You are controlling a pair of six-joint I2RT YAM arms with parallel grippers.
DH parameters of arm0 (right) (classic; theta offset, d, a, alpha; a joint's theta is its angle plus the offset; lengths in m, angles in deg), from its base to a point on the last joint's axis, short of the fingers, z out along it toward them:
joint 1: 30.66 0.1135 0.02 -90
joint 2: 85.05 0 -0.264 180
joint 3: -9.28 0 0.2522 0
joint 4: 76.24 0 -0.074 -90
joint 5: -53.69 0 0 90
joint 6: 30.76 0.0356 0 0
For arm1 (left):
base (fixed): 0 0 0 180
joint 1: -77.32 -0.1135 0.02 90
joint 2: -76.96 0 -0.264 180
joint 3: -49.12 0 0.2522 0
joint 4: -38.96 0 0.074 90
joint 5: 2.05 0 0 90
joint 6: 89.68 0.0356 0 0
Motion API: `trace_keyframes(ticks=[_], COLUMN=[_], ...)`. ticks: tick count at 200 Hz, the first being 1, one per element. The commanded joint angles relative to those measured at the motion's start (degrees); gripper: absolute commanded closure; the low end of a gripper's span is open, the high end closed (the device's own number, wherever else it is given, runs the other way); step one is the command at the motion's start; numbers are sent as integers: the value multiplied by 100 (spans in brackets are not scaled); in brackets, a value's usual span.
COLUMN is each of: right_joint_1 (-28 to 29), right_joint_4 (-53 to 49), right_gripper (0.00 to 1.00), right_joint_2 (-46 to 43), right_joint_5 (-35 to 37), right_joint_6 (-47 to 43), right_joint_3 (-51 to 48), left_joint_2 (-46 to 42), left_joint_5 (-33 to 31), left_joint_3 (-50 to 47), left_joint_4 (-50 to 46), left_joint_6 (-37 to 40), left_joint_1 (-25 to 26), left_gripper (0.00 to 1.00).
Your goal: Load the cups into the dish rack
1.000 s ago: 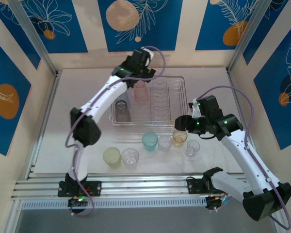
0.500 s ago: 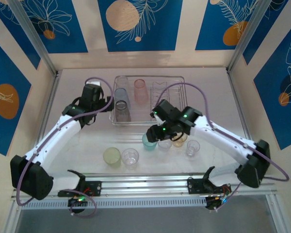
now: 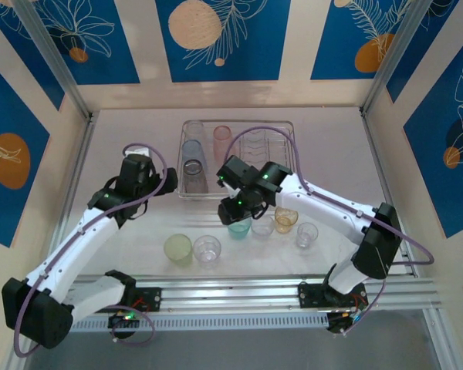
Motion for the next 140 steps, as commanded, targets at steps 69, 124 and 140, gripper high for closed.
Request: trace_keyframes(ticks=[69, 124, 140], right_joint_1=[964, 1177, 1186], right_joint_4=[57, -412, -474], right_gripper=[46, 45, 46], right_joint_2=[1839, 2741, 2860], right_joint_5=[-712, -651, -652], right_joint_6=[-460, -783, -807], right_joint_3=[1671, 2518, 2632], left_joint_2=[-1227, -1850, -1946], left_joint_5=[-413, -820, -882], left_joint_3=[-1508, -1714, -1752], left_joint_4=[740, 558, 548], left_joint_6=[-1820, -1824, -1813], left_joint_1=[-268, -339, -361], left_gripper=[0, 0, 0])
